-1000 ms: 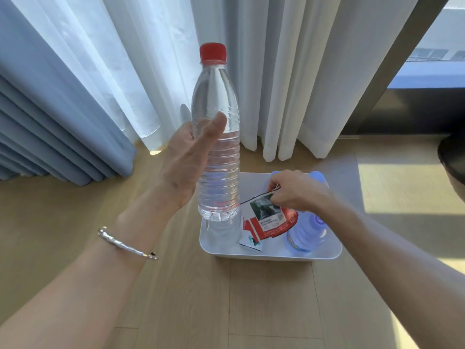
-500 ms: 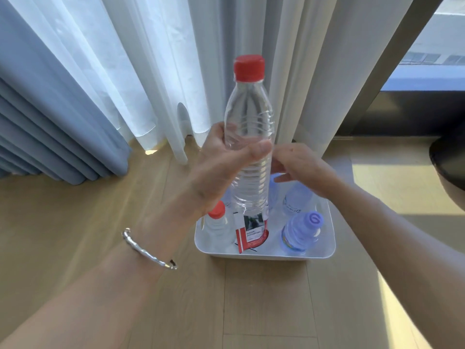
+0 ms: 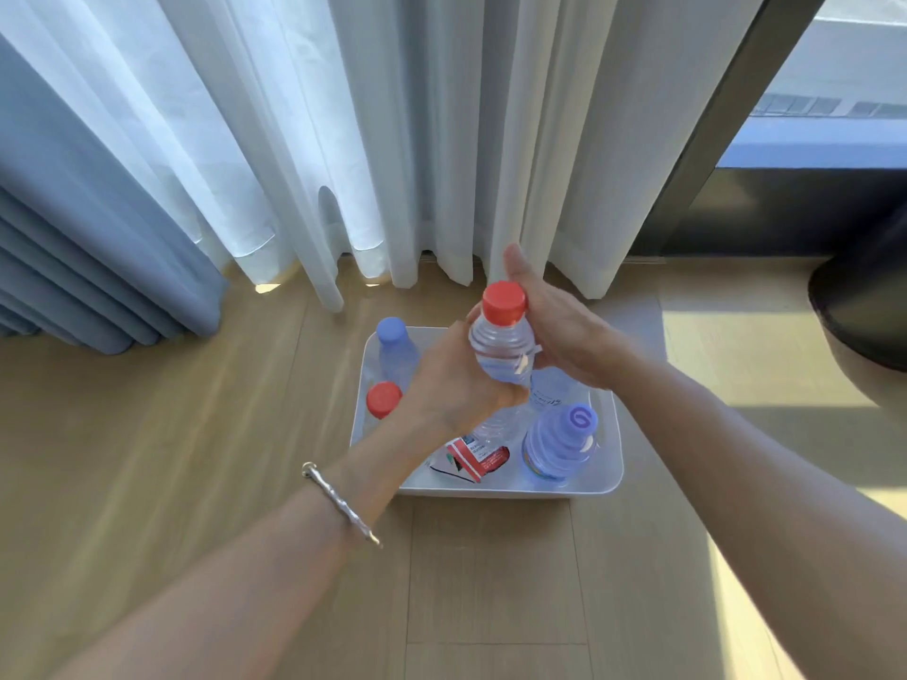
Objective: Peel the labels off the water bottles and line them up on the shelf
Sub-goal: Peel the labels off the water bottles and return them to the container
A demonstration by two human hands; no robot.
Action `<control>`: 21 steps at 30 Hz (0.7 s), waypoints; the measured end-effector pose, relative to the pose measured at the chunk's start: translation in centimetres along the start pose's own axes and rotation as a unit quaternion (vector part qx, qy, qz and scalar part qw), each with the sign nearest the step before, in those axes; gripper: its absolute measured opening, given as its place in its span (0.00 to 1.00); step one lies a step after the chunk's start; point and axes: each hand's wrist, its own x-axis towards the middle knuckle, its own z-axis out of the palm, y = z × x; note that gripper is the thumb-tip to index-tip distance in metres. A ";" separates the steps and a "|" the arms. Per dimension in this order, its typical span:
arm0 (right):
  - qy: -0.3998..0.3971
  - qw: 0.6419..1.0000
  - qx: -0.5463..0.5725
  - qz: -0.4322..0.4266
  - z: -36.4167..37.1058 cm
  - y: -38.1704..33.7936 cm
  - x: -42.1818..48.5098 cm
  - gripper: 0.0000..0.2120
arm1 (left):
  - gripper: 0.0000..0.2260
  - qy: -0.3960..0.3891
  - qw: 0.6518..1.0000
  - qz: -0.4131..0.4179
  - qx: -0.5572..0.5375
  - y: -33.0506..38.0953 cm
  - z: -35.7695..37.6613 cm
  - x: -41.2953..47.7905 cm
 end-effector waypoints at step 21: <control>-0.095 0.981 -0.120 0.122 0.4 3.0 1.0 0.12 | 0.21 -0.102 0.979 -0.091 0.148 -3.9 2.8 -0.6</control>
